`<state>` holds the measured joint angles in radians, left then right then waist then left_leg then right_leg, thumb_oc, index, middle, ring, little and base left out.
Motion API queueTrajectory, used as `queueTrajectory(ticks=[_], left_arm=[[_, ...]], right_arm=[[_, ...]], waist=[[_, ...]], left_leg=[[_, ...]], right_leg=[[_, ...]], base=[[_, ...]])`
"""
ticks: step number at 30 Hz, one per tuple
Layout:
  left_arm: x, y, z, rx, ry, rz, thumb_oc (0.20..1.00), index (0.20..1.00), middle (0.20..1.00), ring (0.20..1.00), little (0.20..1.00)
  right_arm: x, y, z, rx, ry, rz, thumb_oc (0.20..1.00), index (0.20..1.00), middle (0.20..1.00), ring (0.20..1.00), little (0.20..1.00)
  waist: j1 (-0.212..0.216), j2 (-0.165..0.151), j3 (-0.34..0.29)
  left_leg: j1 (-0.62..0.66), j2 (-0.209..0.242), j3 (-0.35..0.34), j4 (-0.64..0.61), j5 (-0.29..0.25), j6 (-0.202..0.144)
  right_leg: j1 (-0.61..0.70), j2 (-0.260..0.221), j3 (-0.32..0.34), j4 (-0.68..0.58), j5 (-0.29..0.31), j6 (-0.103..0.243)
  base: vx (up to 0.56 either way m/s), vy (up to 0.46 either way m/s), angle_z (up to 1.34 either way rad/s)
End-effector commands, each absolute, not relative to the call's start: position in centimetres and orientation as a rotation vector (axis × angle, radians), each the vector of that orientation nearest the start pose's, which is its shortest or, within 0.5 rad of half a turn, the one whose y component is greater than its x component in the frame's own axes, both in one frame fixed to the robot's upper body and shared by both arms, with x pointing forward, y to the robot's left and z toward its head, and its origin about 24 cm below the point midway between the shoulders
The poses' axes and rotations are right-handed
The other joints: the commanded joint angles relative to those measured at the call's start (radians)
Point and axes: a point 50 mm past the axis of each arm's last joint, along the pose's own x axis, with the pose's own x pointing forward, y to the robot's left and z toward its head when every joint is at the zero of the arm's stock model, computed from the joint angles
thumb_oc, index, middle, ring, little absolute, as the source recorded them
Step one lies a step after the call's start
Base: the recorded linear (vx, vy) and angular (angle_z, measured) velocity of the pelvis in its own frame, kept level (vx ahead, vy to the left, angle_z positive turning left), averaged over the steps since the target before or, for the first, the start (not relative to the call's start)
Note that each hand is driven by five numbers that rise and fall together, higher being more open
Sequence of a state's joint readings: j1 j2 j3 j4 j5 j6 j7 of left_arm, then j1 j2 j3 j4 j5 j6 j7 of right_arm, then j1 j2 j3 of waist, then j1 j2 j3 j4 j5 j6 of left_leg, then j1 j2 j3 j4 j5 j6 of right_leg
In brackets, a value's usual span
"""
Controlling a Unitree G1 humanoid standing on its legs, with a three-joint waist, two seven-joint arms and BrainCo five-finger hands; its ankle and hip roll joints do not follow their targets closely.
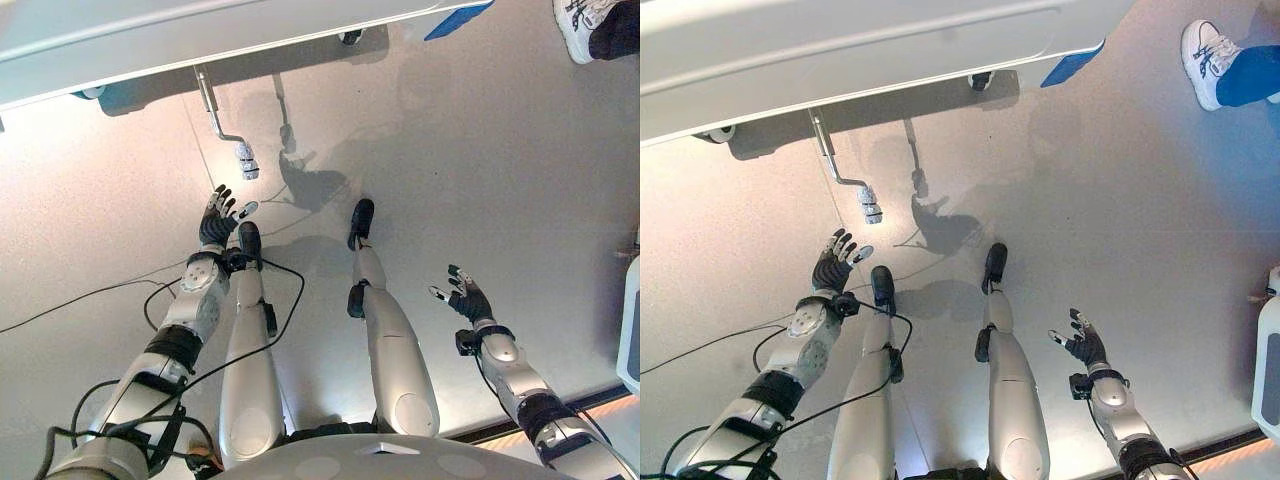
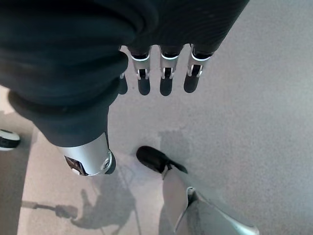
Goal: Raise the hospital bed
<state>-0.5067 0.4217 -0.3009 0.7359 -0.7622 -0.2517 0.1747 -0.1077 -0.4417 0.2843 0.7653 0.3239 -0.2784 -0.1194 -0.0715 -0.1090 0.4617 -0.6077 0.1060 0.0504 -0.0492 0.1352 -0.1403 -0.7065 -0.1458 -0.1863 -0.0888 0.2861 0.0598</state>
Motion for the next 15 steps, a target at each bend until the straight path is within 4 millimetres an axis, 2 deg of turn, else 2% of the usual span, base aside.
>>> queueTrajectory(ticks=[1,2,4,7,15], left_arm=[[34.9,22.9,6.7,-0.170,-0.001,0.218,1.000,1.000,1.000,1.000,1.000],[35.6,23.0,7.6,-0.171,-0.017,0.234,1.000,1.000,1.000,1.000,1.000],[36.0,23.1,8.1,-0.164,-0.021,0.242,1.000,1.000,1.000,1.000,1.000],[37.1,23.4,9.7,-0.124,-0.040,0.261,1.000,1.000,1.000,1.000,1.000],[38.4,23.7,11.8,-0.101,-0.065,0.284,1.000,1.000,1.000,1.000,1.000]], right_arm=[[21.7,-26.0,-6.1,-0.284,0.435,-0.124,1.000,1.000,1.000,1.000,1.000],[21.9,-25.8,-5.9,-0.284,0.426,-0.118,1.000,1.000,1.000,1.000,1.000],[22.0,-25.8,-5.9,-0.282,0.421,-0.116,1.000,1.000,1.000,1.000,1.000],[22.2,-25.6,-5.6,-0.280,0.403,-0.107,1.000,1.000,1.000,1.000,1.000],[22.2,-25.5,-5.3,-0.273,0.386,-0.097,1.000,1.000,1.000,1.000,1.000]], waist=[[-0.011,-0.028,0.002],[-0.015,-0.034,0.004],[-0.018,-0.037,0.005],[-0.028,-0.048,0.008],[-0.045,-0.062,0.014]], left_leg=[[-0.063,-0.097,-0.024,-0.038,0.025,0.114],[-0.067,-0.095,-0.023,-0.038,0.025,0.113],[-0.068,-0.095,-0.022,-0.038,0.024,0.113],[-0.072,-0.093,-0.021,-0.038,0.022,0.113],[-0.082,-0.090,-0.020,-0.038,0.022,0.113]], right_leg=[[-0.003,0.054,-0.024,0.010,-0.030,0.073],[-0.008,0.055,-0.023,0.009,-0.030,0.073],[-0.009,0.056,-0.022,0.009,-0.029,0.073],[-0.017,0.059,-0.019,0.010,-0.026,0.073],[-0.028,0.061,-0.015,0.009,-0.023,0.076]], base=[[0.00,0.000,0.00],[0.00,0.000,0.00],[0.00,0.000,0.00],[0.00,0.003,-0.03],[0.00,0.000,0.00]])
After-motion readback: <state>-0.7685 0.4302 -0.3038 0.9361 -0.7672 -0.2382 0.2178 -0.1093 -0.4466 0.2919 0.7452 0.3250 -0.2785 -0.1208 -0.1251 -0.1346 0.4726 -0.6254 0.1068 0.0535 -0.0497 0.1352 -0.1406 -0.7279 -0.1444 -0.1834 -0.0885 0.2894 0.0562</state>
